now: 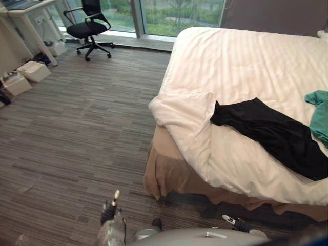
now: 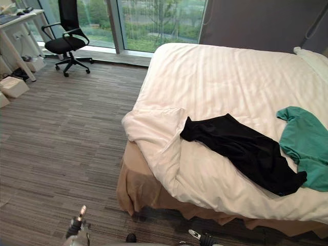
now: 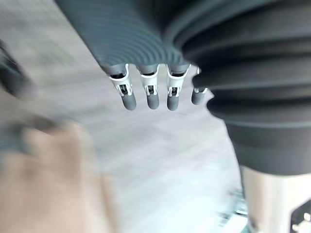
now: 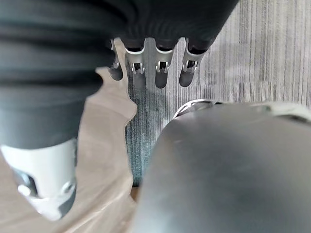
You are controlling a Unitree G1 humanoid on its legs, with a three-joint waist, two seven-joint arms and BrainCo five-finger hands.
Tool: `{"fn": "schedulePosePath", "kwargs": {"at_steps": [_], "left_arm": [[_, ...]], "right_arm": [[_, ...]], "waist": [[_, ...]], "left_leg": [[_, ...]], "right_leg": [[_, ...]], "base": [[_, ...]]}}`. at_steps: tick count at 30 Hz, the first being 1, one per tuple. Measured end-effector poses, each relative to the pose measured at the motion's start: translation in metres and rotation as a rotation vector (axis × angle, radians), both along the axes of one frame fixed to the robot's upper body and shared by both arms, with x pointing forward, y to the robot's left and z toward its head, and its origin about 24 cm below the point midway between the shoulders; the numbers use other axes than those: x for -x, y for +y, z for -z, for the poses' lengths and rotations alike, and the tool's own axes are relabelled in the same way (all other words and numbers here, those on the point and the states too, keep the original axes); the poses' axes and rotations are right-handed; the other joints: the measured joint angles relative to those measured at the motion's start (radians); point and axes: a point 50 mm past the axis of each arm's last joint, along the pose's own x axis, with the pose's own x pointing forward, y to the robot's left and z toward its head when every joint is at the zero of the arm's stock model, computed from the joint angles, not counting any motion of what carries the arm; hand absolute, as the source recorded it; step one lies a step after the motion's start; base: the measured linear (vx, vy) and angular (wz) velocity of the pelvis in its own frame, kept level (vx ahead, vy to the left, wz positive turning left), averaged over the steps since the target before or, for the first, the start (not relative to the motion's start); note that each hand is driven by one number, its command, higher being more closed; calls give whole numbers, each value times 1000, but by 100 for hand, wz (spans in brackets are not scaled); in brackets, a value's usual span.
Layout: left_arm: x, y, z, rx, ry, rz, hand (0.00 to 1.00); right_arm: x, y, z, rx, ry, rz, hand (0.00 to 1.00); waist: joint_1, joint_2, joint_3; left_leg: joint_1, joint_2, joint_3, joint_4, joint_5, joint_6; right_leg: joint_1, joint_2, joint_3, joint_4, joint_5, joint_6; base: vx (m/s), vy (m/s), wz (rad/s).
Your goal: Tidy the bed and pick cloth on bed and put in laundry
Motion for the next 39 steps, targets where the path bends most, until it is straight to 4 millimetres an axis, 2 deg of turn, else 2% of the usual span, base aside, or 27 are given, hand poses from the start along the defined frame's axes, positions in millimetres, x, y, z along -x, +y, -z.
{"fn": "schedulePosePath", "kwargs": {"at_steps": [2,4,8,10,11,13,15,17,19,21,26,32,39], "left_arm": [[-23,14,-26,-80,-140,-29,0],[-36,24,-42,-134,-208,-36,0],[-45,42,-73,-284,-326,-36,0],[-53,64,-103,-442,-383,-26,0],[-56,71,-113,-486,-403,-16,0],[-74,97,-157,-675,-457,10,0],[-86,105,-189,-800,-492,54,0],[-107,99,-225,-974,-494,165,0],[-121,85,-229,-1081,-434,276,0],[-128,72,-222,-1154,-368,366,0],[-141,36,-195,-1291,-205,635,0],[-149,28,-176,-1310,-107,777,0],[-165,10,-164,-1348,-43,899,0]], "right_arm": [[-3,0,-1,-10,6,0,0],[-4,1,-1,-22,9,19,0],[-14,3,-2,-48,-2,57,0],[-17,3,-3,-55,-6,77,0],[-18,3,-3,-56,-9,81,0],[-20,3,-4,-57,-20,79,0],[-20,4,-4,-60,-24,74,0],[-13,2,-3,-55,-17,74,0],[-5,2,-2,-52,-8,81,0],[0,0,-1,-48,1,94,0],[13,-3,1,-48,26,135,0],[14,-3,1,-47,27,137,0],[10,-10,-2,-25,15,127,0]], "waist": [[4,4,-3],[3,6,-4],[6,9,-7],[8,5,-9],[8,4,-9],[10,6,-17],[15,8,-18],[15,14,-27],[-3,25,-44],[-15,28,-47],[-32,23,-46],[-52,31,-41],[-84,59,-13]], "left_leg": [[-1,-7,-10,0,2,3],[-1,-13,-18,0,3,5],[-10,-20,-5,0,5,6],[-7,-19,48,0,5,6],[0,-17,64,0,5,6],[10,-5,133,0,-1,3],[20,1,164,0,-9,1],[35,4,203,-1,-22,-1],[39,5,220,-1,-28,-3],[45,9,239,-1,-32,-5],[55,27,295,0,-35,-9],[72,37,341,0,-35,-9],[66,46,376,0,-39,-14]], "right_leg": [[10,-3,-12,-4,2,1],[16,-5,-26,-4,7,2],[17,-9,-31,-11,10,4],[25,-8,-29,-21,11,4],[30,-7,-28,-24,11,4],[33,-5,3,-26,11,3],[30,5,34,-28,13,0],[30,11,78,-35,15,-3],[26,13,96,-38,16,-4],[18,18,122,-39,18,-7],[-4,37,184,-39,24,-19],[-6,48,219,-39,28,-30],[-52,56,264,-4,28,-34]], "base": [[28,12,14],[54,-1,20],[59,9,11],[20,5,0],[31,5,-4],[20,12,-19],[-4,-3,-45],[-8,8,-58],[21,9,-35],[27,3,-37],[29,-29,-36],[-12,-24,-17],[-58,-4,-19]]}}
